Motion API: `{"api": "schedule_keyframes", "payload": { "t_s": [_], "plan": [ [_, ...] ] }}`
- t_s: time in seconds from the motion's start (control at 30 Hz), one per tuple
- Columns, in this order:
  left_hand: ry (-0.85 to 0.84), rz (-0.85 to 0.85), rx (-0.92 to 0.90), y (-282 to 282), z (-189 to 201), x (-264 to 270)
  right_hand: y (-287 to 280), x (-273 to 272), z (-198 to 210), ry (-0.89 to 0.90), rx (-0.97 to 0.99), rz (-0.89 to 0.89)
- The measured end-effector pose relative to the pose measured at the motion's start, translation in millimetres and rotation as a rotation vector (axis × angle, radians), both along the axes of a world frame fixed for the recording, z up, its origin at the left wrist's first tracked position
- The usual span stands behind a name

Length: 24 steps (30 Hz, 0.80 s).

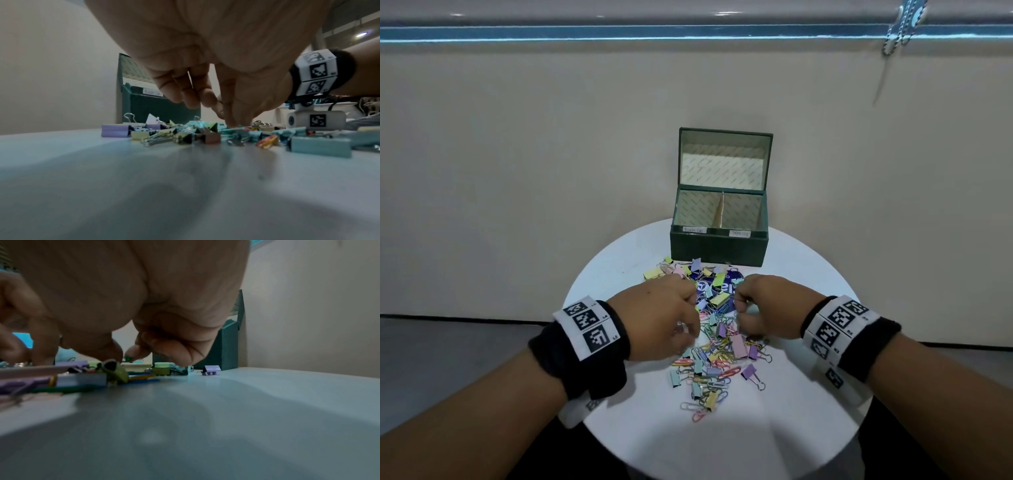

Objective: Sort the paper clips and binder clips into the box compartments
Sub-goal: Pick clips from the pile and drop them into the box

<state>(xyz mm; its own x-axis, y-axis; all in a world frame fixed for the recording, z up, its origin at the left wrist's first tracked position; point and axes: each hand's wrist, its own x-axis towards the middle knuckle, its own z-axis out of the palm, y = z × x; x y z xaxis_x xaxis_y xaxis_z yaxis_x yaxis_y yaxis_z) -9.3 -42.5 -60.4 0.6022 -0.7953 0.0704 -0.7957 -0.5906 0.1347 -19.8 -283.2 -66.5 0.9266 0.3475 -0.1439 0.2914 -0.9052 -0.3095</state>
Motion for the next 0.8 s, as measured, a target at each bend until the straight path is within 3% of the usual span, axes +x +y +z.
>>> {"api": "schedule_keyframes", "payload": {
  "t_s": [0.17,0.5,0.8],
  "plan": [
    [0.086,-0.036,0.052,-5,0,-3,0,-1,4,-0.064,0.104,-0.025],
    [0.050,-0.041,0.120,-10,1,-7,-2,2,4,-0.008,0.089,-0.050],
    [0.019,-0.051,0.098,-15,-2,-6,-3,4,0,0.027,-0.050,0.000]
  ]
}}
